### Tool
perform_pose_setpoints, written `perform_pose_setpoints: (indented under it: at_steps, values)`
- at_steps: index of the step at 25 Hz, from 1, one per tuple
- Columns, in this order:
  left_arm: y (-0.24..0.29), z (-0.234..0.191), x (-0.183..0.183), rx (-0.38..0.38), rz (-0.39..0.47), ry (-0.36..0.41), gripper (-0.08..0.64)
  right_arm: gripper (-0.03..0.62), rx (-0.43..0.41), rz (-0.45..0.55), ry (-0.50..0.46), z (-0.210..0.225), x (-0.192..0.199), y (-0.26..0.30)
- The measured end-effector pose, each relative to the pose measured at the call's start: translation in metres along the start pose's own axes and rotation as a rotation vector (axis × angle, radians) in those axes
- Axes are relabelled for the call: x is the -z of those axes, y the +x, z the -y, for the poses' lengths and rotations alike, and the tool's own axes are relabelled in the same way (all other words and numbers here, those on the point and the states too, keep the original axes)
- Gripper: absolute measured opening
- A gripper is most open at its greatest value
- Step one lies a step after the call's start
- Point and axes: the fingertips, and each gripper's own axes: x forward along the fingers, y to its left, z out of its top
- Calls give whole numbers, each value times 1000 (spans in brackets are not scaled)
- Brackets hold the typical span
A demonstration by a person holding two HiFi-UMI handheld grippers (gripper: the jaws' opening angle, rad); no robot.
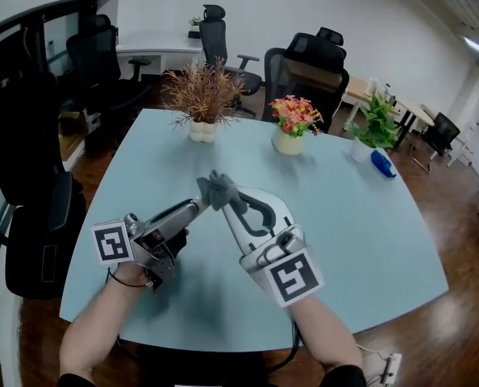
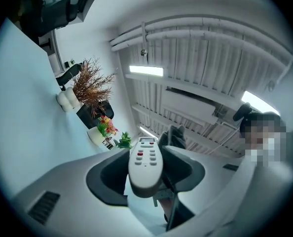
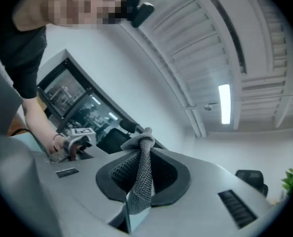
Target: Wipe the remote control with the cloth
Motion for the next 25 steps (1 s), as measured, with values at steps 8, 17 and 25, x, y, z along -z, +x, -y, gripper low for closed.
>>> perform_pose_setpoints:
  at_steps: [8, 17, 25]
  values:
    - [4, 4, 6, 82, -13, -70, 204, 31, 1, -121, -8, 3, 35, -4]
    - [-5, 20, -20, 122, 120, 11, 201, 31, -208, -386, -18, -49, 91, 8]
    - [4, 12, 6, 47, -46, 123, 201, 31, -74, -316, -79, -12, 63, 0]
